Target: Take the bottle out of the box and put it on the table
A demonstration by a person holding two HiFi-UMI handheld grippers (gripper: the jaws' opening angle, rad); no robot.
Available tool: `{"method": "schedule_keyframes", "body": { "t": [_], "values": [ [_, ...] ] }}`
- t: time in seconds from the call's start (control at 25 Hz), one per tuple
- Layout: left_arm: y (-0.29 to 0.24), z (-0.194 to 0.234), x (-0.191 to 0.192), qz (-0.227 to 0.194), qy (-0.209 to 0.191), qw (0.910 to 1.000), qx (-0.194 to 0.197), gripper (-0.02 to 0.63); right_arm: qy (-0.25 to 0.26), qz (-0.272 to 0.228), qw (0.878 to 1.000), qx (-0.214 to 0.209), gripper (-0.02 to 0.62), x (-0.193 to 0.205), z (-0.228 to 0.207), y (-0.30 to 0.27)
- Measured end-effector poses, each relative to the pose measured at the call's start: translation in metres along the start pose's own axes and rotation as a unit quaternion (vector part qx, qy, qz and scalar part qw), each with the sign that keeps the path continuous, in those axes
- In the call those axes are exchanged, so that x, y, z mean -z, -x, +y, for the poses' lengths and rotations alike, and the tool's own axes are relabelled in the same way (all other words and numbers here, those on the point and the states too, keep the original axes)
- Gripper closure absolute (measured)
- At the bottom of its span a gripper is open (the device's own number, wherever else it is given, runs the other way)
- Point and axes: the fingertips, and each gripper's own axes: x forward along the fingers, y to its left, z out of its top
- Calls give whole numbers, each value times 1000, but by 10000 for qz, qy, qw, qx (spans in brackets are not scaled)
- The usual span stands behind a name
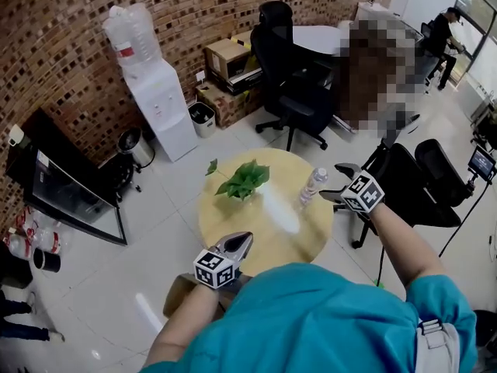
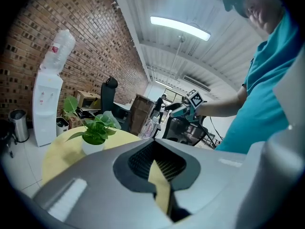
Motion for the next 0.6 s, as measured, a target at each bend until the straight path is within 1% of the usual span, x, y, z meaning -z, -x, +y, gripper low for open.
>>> {"method": "schedule_keyframes", "body": {
  "t": [0.16,0.36,0.48,0.6],
  "values": [
    [10,-17,-13,-65,-23,9997,-215,606,-71,-562,9983,-96,226,-20,10,40],
    [21,-68,-51,-151,-89,9978,-633,606,-157,-1231,9915,-383,327,-40,13,112],
    [32,-102,-71,-264,9,9954,-924,606,-121,-1509,9868,-582,420,-43,17,148],
    [25,-143,-71,-331,205,9913,-1260,606,13,-1693,9824,-783,553,-26,17,178]
  ]
}}
